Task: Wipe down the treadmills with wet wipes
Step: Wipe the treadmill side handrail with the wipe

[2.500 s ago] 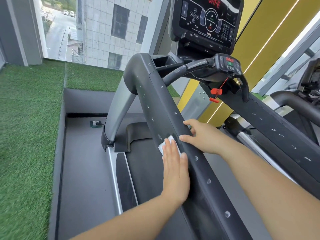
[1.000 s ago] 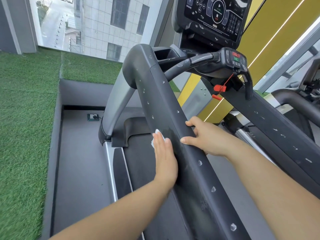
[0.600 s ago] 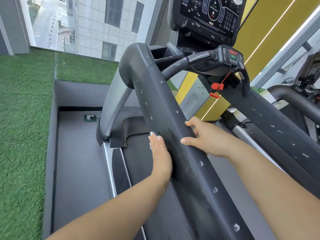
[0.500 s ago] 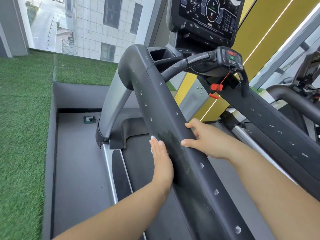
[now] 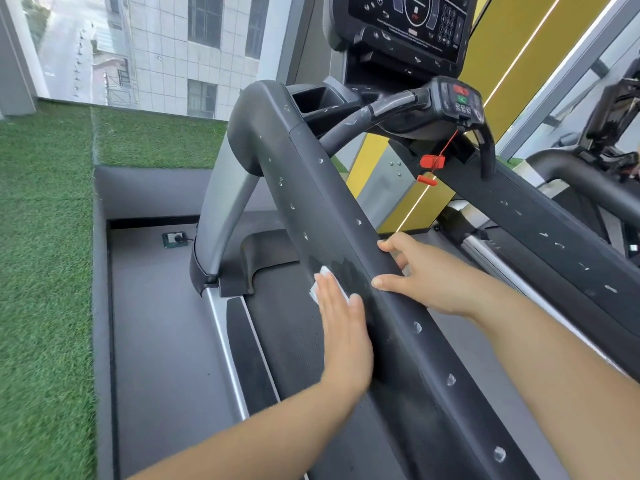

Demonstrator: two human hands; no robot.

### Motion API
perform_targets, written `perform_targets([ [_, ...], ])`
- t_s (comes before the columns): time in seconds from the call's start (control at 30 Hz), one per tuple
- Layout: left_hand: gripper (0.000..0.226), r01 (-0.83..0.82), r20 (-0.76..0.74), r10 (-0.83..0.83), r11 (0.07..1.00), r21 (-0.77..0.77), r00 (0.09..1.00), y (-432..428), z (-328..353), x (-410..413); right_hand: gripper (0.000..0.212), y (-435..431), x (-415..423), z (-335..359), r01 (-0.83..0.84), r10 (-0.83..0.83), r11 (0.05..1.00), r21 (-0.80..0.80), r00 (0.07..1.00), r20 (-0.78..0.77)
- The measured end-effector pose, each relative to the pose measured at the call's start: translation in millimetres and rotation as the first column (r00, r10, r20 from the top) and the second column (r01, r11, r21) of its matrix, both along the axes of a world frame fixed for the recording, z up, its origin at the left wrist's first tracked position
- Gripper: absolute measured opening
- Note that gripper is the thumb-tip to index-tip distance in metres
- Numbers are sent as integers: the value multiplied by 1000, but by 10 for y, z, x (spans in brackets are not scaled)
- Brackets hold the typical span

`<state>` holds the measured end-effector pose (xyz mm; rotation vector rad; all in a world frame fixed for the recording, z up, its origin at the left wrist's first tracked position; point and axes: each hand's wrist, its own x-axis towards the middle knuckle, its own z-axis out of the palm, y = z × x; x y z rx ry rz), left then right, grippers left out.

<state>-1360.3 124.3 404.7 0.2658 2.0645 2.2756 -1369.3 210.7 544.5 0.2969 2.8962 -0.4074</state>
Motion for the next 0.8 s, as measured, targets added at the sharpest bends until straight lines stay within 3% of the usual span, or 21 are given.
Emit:
perform_targets([
  [0.07, 49, 45, 59, -49, 997, 62, 997, 16, 25, -195, 59, 10, -3, -8, -4, 4, 1000, 0, 1000, 1],
  [0.13, 50, 29, 79, -35, 997, 76, 996, -12, 113, -375, 60, 26, -17, -12, -7, 7, 1000, -6, 1000, -1],
  [0.27, 44, 69, -79, -67, 997, 23, 995, -1, 87, -79, 58, 86, -43, -32, -38, 38, 998, -52, 999, 10],
  [0.37, 59, 50, -189, -60, 997, -55, 980, 3, -36, 139, 56, 118, -37, -40, -60, 60, 995, -76, 998, 2],
  [0.53, 48, 51, -66, -55, 997, -58, 996, -1, 174, -201, 56, 141, -44, -54, -102, 102, 992, -72, 995, -7],
  [0.7, 59, 46, -211, -70, 992, -114, 975, 10, 123, 296, 47, 158, -31, -57, -96, 96, 991, -93, 995, -11],
  [0.8, 51, 50, -194, -73, 991, -120, 978, 20, 138, 183, 41, 164, -45, -64, -85, 84, 989, -119, 996, -9],
])
